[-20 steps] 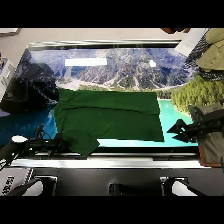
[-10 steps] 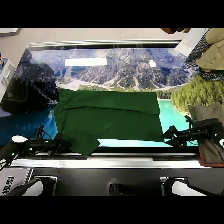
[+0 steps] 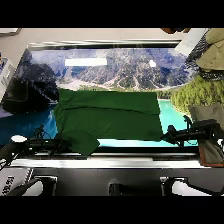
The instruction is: Fold the clothes and pants, and hang the long-sleeved shirts on hangers.
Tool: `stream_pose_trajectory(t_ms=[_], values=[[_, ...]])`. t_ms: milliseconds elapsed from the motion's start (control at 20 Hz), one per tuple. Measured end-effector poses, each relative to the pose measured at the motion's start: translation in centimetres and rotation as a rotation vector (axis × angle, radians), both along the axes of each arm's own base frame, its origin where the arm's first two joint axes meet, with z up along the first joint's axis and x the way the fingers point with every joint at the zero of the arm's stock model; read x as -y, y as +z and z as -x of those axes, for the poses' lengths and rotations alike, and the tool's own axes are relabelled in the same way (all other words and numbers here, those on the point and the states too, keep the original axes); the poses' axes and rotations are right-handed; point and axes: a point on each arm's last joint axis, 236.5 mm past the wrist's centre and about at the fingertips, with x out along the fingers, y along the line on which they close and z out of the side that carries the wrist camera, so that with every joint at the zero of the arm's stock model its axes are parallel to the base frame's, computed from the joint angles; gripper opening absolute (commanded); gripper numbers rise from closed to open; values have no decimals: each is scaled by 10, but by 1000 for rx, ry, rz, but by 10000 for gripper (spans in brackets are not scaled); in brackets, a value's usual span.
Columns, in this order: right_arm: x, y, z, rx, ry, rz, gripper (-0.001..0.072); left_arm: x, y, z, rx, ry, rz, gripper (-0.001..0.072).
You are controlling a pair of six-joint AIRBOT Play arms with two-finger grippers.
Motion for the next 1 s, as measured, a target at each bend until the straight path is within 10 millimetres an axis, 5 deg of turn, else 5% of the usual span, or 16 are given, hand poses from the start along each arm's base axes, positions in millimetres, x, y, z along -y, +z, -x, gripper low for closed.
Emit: stream_pose_trajectory(t_ms=[300,700,1000], values=[[-3,21,12,-12,24,6,25,-8,22,2,15,-148,-43,14],[14,78,40,35,8,196,24,-25,84,20,52,-244,-164,12],[2,95,3,161,29,180,25,-34,111,-37,182,-243,-216,12]])
